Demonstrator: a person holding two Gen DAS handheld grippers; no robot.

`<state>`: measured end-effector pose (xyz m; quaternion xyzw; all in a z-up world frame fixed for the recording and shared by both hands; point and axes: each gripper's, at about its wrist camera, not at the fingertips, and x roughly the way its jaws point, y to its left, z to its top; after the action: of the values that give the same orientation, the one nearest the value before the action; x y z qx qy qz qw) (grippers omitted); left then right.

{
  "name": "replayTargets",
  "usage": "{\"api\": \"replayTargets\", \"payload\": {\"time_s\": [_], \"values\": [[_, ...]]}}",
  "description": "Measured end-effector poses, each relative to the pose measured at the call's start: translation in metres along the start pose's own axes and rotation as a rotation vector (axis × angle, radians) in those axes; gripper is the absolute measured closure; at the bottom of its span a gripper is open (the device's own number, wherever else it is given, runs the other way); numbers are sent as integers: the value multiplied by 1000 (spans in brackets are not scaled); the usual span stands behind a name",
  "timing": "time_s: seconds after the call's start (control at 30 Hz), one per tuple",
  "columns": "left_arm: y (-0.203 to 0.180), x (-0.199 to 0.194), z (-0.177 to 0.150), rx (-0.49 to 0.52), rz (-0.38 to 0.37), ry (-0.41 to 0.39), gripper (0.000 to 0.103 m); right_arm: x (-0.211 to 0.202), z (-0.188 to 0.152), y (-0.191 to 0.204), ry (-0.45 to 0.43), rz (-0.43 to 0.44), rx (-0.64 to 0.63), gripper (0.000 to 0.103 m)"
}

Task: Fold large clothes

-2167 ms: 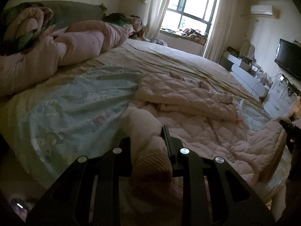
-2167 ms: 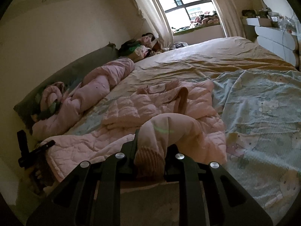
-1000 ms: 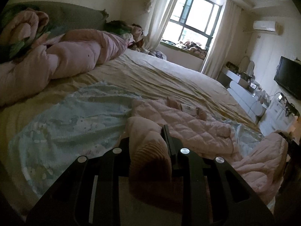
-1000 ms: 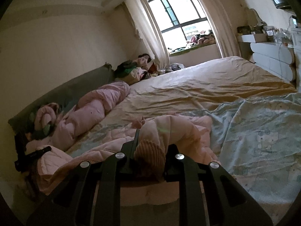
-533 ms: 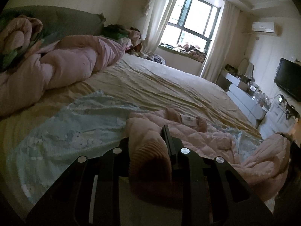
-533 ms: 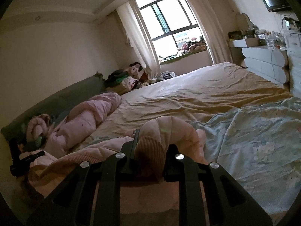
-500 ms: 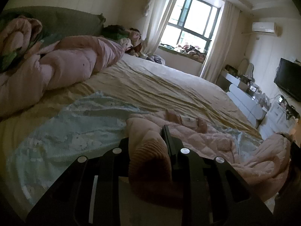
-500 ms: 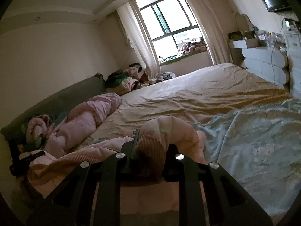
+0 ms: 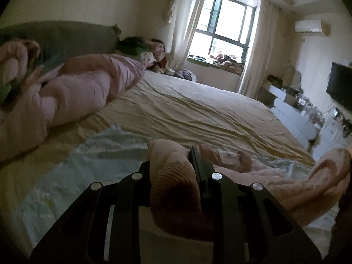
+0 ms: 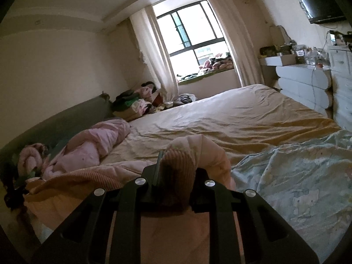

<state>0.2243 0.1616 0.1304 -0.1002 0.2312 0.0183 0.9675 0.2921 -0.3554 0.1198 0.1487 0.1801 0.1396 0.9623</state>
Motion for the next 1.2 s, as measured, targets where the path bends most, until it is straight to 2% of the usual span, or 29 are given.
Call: {"api": "replayTargets", "payload": {"time_s": [0.13, 0.3, 0.4, 0.53, 0.8, 1.0, 1.2], "values": [[-1, 14, 2, 9, 27, -21, 85, 19, 4, -4, -7, -38, -12, 86], [3, 34, -5, -33, 60, -52, 84, 38, -1, -5, -8, -88, -41, 86], [-2, 46, -10, -18, 92, -68, 84, 52, -4, -5, 7, -131, -74, 86], [-7, 56, -17, -4, 94, -91, 83, 71, -11, -12, 31, -176, -79, 86], [-3, 79, -30, 13, 109, -63, 82, 103, -25, -14, 64, -237, -83, 86], [1, 88, -47, 8, 105, -38, 78, 122, -37, -17, 99, -281, -98, 86], [3, 93, -46, 29, 87, -30, 75, 141, -41, -19, 141, -331, -119, 86]]}}
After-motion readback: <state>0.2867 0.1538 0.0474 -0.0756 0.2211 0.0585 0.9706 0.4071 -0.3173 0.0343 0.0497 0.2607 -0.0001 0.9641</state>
